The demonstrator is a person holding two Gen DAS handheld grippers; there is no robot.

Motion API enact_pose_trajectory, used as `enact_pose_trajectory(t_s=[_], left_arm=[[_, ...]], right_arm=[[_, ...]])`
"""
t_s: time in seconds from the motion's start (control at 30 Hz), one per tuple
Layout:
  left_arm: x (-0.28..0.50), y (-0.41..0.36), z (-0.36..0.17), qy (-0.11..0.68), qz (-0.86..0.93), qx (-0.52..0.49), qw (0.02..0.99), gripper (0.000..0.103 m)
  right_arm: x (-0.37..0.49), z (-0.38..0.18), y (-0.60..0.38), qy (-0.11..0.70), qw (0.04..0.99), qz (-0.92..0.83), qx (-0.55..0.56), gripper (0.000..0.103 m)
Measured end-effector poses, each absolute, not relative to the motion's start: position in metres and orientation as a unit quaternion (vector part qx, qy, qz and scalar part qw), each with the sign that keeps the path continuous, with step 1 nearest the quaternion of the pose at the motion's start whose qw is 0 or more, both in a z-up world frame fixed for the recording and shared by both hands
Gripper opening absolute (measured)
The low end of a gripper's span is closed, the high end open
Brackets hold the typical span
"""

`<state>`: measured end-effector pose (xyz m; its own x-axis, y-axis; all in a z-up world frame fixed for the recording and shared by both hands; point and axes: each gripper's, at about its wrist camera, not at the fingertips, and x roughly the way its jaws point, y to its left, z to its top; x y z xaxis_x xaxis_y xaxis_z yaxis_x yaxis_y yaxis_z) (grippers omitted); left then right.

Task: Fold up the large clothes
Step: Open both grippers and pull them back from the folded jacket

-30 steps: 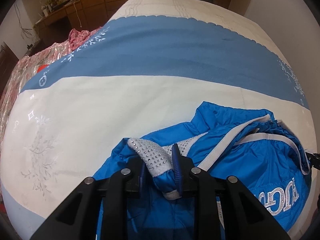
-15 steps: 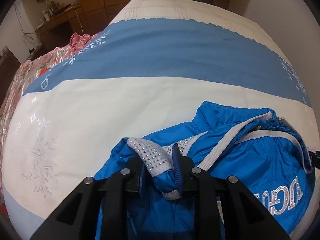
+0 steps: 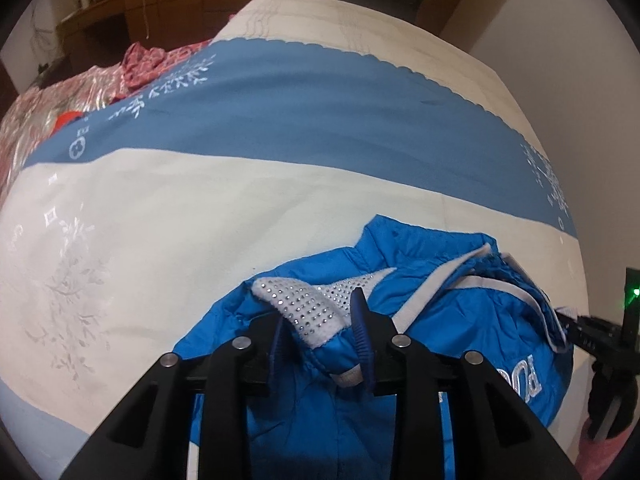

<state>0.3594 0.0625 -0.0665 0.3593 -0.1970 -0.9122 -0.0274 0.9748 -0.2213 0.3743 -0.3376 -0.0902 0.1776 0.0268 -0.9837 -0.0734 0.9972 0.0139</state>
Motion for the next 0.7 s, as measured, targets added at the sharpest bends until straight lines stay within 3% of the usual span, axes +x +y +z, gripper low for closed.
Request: enact_pose_trajectory(t_s=[0.23,0.3,0.47,0.53,0.63,0.67,0.7], left_arm=[[0.355,0.059,-0.053,0.564,-0.065,-0.102,0.817,0.038],[0.353,0.061,-0.048,0.561,-0.068,-0.106,0.818,0.052],[0.343,0.061,-0.022,0.528,-0.066,-0.078,0.843,0.065],[0.339,0.056,-0.017,0.524,-0.067,-0.060,0.847,0.065],[0.332,0.050,-0.018,0.524,-0.067,-0.042,0.848,0.065],[0.331,0.049,-0.019,0.526,-0.066,-0.042,0.847,0.065],[0.329,0.049,-0.022,0.531,-0.065,-0.044,0.844,0.065]], right_arm=[[0.369,-0.079,-0.339,0.649,0.761,0.023,-0.002,0.024],[0.367,-0.077,-0.341,0.649,0.760,0.024,-0.001,0.026],[0.364,-0.069,-0.341,0.644,0.764,0.033,0.006,0.034],[0.363,-0.064,-0.343,0.643,0.765,0.034,0.018,0.042],[0.357,-0.054,-0.341,0.637,0.770,0.041,0.012,0.061],[0.355,-0.050,-0.339,0.632,0.774,0.028,-0.003,0.088],[0.353,-0.045,-0.338,0.620,0.784,0.011,-0.023,0.100]])
